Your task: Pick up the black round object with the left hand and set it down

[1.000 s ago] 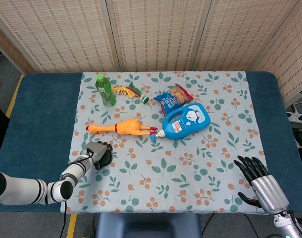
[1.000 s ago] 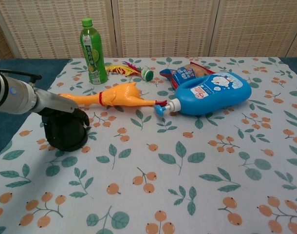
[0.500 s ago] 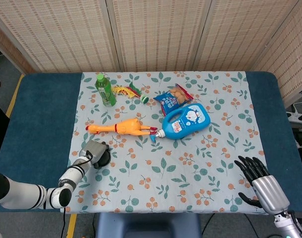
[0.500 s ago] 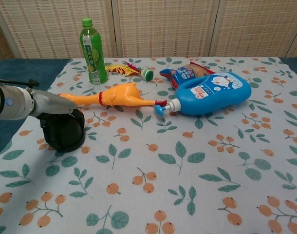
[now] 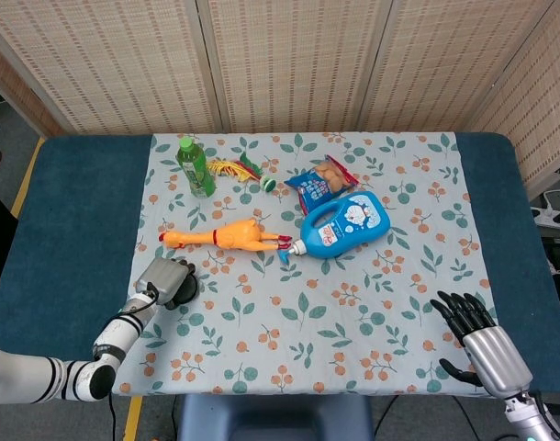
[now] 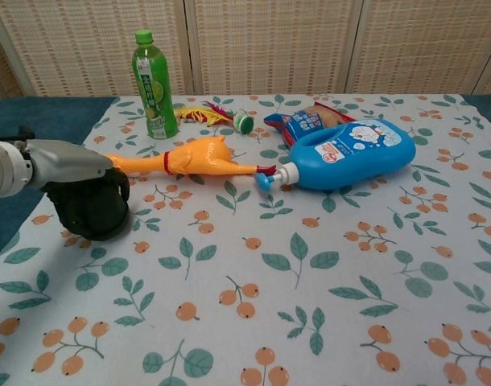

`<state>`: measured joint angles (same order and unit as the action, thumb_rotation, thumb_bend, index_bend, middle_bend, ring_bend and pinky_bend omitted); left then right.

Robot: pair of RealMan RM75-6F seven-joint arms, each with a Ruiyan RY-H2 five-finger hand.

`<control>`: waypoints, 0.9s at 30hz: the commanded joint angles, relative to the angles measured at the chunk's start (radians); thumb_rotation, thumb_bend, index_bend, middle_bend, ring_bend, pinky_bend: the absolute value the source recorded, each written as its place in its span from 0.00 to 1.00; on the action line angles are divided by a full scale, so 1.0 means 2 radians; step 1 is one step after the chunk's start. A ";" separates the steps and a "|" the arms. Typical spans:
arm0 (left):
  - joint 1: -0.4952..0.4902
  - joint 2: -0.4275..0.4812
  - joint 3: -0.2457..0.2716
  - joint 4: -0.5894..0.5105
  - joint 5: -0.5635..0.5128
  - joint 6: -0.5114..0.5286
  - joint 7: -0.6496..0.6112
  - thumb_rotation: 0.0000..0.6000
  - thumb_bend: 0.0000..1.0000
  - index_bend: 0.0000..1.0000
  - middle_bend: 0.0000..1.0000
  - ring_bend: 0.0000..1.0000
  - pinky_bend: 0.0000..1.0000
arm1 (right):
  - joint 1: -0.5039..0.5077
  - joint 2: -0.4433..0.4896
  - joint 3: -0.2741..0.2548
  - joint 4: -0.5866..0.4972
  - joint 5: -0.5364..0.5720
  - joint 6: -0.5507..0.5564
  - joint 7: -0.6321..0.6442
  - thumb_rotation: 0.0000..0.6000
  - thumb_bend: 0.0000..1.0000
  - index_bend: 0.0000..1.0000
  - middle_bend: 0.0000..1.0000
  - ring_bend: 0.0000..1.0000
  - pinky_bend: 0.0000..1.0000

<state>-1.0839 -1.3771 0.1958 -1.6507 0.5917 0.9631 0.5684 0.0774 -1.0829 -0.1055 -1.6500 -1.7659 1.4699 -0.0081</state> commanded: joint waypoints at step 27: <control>0.102 0.064 -0.055 -0.057 0.088 -0.005 -0.042 1.00 0.74 0.69 0.72 0.58 0.76 | -0.009 0.018 0.001 -0.011 0.005 0.017 0.023 1.00 0.12 0.00 0.00 0.00 0.00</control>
<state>-0.8793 -1.2176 0.1157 -1.7822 0.8199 1.0405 0.5149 0.0620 -1.0499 -0.1032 -1.6721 -1.7550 1.4995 0.0355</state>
